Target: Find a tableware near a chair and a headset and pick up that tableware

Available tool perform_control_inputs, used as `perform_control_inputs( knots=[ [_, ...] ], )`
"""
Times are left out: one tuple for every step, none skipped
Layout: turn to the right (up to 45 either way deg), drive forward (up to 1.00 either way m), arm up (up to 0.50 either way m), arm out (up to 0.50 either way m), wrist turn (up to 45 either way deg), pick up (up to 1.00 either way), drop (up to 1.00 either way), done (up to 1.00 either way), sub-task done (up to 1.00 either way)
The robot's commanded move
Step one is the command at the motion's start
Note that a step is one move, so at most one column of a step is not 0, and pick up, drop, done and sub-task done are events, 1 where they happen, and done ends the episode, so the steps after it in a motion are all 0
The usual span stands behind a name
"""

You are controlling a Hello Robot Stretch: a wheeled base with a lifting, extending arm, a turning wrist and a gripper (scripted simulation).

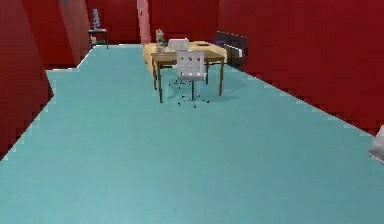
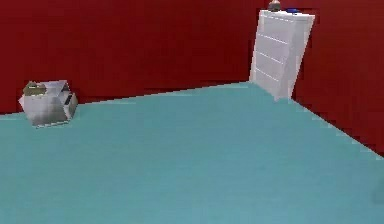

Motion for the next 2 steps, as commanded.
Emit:
perform_control_inputs(
  knots=[
    [-18.0,0.00,0.00,0.00,0.0,0.00,0.00,0.00,0.00],
    [0.0,0.65,0.00,0.00,0.0,0.00,0.00,0.00,0.00]
  ],
)
